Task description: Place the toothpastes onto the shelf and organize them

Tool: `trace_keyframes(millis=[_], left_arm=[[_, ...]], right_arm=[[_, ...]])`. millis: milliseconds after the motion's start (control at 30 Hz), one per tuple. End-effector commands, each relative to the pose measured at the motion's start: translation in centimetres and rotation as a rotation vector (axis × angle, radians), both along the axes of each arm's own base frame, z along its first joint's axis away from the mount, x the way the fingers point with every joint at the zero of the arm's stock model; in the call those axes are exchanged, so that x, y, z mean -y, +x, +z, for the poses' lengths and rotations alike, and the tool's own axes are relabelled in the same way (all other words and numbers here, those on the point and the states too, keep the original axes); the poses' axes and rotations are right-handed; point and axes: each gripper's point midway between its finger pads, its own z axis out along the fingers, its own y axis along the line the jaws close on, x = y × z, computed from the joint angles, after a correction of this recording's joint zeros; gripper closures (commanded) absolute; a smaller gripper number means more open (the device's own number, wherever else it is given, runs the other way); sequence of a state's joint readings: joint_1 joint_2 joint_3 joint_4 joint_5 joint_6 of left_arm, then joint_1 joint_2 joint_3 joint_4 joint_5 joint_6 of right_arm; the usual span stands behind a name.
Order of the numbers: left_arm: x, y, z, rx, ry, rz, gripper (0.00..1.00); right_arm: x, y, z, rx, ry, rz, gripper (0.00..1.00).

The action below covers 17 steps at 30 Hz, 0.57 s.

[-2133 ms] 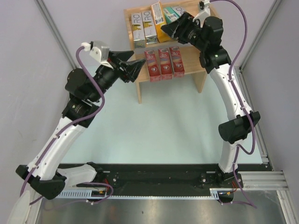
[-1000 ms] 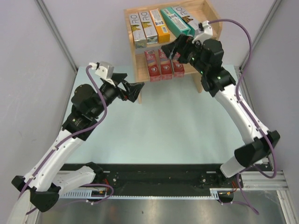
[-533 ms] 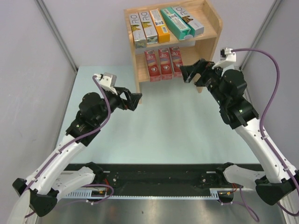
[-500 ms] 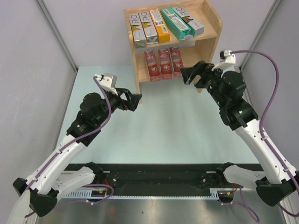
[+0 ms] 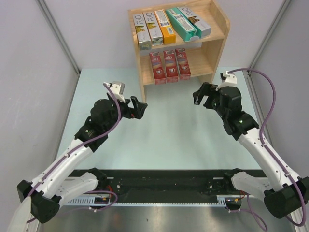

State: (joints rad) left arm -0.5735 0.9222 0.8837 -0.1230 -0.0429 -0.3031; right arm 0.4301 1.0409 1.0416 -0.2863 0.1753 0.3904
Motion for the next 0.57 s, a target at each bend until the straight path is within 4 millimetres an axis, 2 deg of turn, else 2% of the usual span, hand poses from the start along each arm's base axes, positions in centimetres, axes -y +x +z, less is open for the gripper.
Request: trace_keyframes(millis=[0,267,533], left_arm=[[0.1,0.3,0.2,0.007,-0.034,0.014,0.00],[0.0,0.1,-0.4,0.006,-0.031,0.011,0.00],[0.2,-0.1,-0.5,0.030,-0.016,-0.013,0.00]], right_arm=[[0.6,0.3,0.6,0.031,0.021,0.001,0.00],[0.3,1.0,-1.5,-0.008,0.029,0.019,0.00],[0.3,1.4,-1.7,-0.012,0.038,0.020,0.00]])
